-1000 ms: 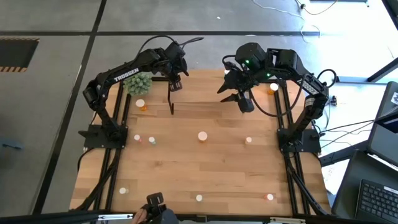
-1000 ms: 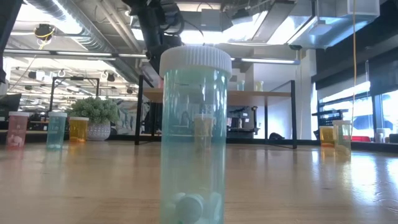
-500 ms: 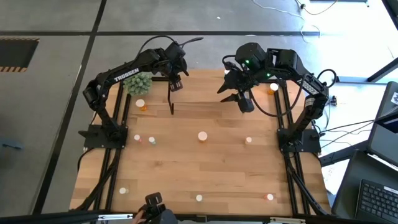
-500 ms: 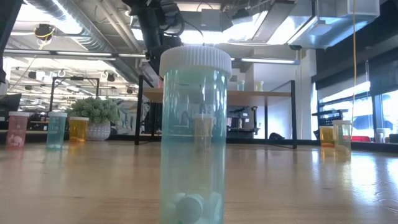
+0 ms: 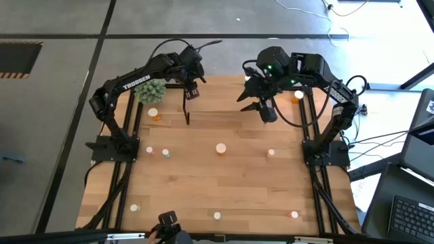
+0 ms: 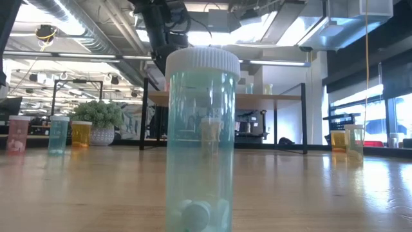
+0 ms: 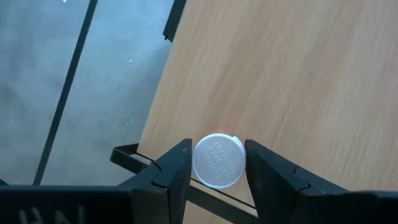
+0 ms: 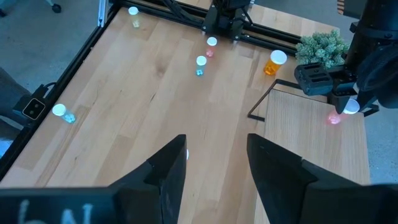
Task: Pick and place medicine bottles onto shelf by color
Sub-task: Put the top right red medicine bottle on the shelf
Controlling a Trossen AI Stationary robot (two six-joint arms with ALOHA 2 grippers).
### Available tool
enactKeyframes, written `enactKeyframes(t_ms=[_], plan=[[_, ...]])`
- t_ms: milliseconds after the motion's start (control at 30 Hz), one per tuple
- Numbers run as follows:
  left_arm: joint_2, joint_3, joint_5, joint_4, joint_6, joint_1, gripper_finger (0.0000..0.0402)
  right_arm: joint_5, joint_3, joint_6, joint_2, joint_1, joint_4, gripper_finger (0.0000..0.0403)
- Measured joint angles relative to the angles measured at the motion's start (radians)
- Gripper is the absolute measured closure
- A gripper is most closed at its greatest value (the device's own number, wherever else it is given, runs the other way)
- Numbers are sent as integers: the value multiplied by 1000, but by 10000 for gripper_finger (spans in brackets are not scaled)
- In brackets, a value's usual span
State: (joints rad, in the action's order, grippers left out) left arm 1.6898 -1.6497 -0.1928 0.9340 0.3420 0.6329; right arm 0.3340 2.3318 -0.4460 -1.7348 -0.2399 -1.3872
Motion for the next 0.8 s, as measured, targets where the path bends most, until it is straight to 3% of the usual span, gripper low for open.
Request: enactKeyframes(t_ms=[800], plan=[[2, 0, 0, 1, -54, -4, 261, 35, 0, 0, 0, 0, 0, 231]])
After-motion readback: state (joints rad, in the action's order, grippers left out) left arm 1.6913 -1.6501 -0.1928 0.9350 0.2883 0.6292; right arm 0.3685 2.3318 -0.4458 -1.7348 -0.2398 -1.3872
